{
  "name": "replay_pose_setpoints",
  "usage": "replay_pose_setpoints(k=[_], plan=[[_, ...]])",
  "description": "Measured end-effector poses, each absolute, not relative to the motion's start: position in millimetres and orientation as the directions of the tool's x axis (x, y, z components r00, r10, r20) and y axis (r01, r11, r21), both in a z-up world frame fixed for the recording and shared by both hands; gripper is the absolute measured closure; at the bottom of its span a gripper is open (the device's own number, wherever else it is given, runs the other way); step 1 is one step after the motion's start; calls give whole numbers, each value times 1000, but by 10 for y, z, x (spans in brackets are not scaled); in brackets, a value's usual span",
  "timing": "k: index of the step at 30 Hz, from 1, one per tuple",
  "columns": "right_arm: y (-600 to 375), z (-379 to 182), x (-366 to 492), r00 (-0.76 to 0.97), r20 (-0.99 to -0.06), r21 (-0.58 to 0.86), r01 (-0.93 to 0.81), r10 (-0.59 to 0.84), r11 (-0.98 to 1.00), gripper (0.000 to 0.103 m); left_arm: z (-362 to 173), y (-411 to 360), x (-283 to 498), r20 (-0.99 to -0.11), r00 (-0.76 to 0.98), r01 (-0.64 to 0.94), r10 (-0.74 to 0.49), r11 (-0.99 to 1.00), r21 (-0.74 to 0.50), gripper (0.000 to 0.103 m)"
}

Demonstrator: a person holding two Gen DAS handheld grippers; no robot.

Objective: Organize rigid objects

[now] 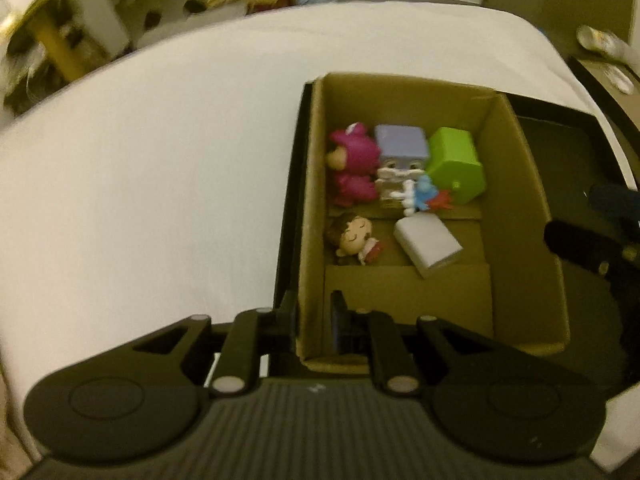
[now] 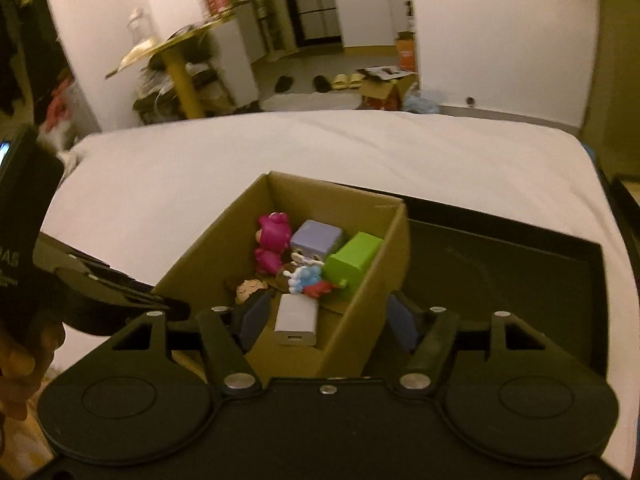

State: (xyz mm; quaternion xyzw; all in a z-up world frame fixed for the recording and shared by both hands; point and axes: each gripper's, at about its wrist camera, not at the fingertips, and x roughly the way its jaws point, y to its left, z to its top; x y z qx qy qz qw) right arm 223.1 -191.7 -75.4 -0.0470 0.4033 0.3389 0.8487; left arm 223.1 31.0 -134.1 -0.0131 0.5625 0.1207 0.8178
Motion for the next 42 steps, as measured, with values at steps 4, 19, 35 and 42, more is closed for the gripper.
replay_pose_setpoints(k=[4,19,35,42], plan=[[-2067,-667,2129,488,-711,185,-565,507,804,34,-1183,229,2152,-907,380,-148,181,980,133,88],[-2514,-357,1771,570,-697,218,-410,435,886,17,-505,98,1689,-826,551,-53,122,992,111,39],[-2702,3,1406,583,-706,215,-365,402,906,0,98,270,1098,-748,654,-56,115,993,105,13],[-2825,248,1126,585,-721,189,-350,372,917,0,332,232,654,-746,662,-100,69,995,3,12]])
